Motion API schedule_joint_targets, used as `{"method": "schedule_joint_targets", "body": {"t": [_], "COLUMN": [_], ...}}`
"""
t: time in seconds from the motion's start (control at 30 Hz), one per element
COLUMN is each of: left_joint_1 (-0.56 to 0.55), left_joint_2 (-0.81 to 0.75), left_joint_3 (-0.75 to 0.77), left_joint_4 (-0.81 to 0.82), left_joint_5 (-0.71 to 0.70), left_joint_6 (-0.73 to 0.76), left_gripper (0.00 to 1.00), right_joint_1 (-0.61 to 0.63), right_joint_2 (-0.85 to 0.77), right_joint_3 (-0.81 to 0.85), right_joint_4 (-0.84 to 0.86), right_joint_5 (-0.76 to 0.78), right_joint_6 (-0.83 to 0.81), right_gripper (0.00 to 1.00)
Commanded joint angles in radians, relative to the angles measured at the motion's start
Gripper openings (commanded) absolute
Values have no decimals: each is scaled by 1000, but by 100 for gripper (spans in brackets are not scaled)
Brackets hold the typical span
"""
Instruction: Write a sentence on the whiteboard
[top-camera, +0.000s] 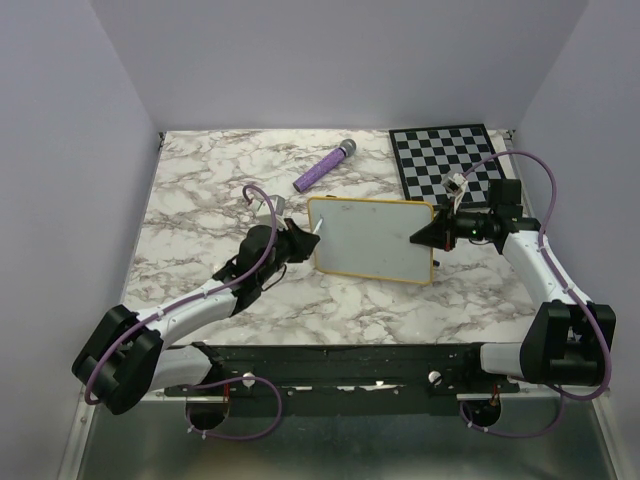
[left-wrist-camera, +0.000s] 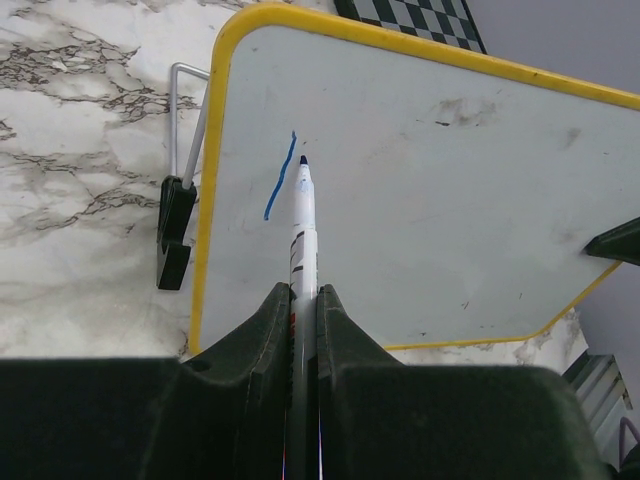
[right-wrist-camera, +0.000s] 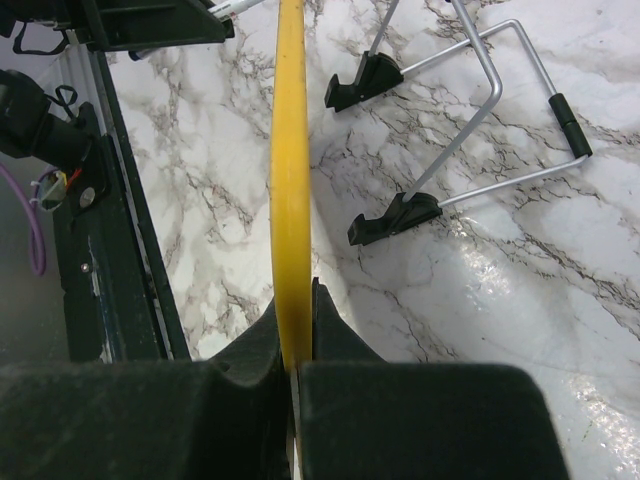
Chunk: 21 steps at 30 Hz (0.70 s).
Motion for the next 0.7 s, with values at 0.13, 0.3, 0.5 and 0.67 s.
{"method": "schedule_joint_targets", "body": {"t": [0.13, 0.3, 0.5, 0.67], "left_joint_1": [11, 14, 17, 17], "left_joint_2": [8, 11, 27, 33], "left_joint_3": [31, 31, 37, 35], "left_joint_4": [1, 4, 1, 4], "left_joint_5": [-35, -33, -22, -10], "left_joint_6": [20, 22, 22, 17], "left_gripper": [0, 0, 0, 0], "right_joint_1": [-1, -1, -1, -1], "right_joint_2": [15, 13, 13, 13], "right_joint_3": [-1, -1, -1, -1], "right_joint_4": [-10, -10, -10, -10], "right_joint_5": [22, 22, 21, 21], "right_joint_6": [-23, -23, -23, -23], "right_gripper": [1, 1, 1, 1]}}
